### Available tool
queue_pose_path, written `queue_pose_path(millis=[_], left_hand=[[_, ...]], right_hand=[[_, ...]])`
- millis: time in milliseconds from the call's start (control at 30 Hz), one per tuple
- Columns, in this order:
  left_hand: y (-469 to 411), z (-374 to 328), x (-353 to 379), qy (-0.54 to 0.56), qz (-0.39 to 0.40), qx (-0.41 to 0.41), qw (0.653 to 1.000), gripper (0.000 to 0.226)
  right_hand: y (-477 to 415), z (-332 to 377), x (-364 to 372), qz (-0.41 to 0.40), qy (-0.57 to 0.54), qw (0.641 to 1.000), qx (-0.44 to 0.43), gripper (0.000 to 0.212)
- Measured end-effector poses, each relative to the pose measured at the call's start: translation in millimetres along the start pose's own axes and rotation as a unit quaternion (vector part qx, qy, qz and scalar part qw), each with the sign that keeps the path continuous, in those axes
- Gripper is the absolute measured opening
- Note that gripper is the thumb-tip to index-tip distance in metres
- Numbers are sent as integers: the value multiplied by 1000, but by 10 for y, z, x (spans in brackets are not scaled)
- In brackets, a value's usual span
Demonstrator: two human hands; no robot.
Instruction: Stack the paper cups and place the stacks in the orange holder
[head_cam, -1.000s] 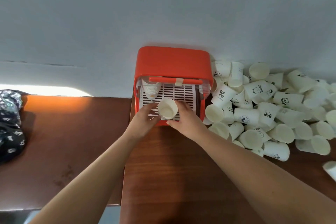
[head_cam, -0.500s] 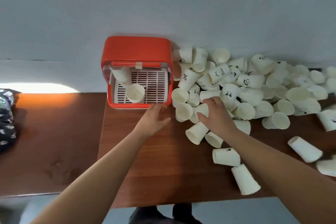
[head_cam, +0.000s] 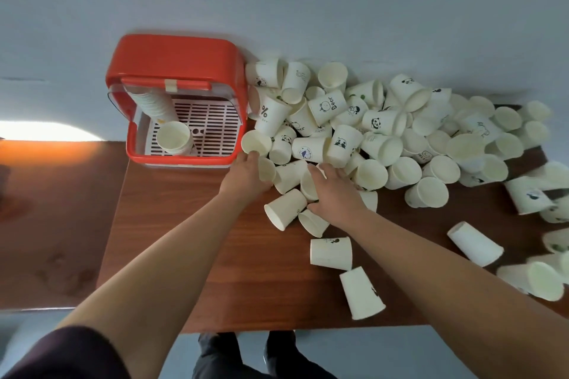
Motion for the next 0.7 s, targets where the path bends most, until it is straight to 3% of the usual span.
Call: queue_pose_path(millis=[300,467,700], left_hand=[[127,89,99,-6,-43,-2,999,75],[210,123,39,46,-76,3,996,76],[489,239,-354,111,-118,11,987,74]], right_hand=[[-85,-72,127,-25,-13,999,16,75],[-69,-38,82,-47,9,999,-4,67],[-77,182,-467,-97,-48,993,-37,68]])
Point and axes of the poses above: each hand's wrist, its own y-axis away from the middle knuckle, its own x-axis out of the palm, z = x × y, the point moved 6 cm from there along -y, towards the middle knuckle, and after that the axes turned 8 degrees about x, right-handed, at the moved point
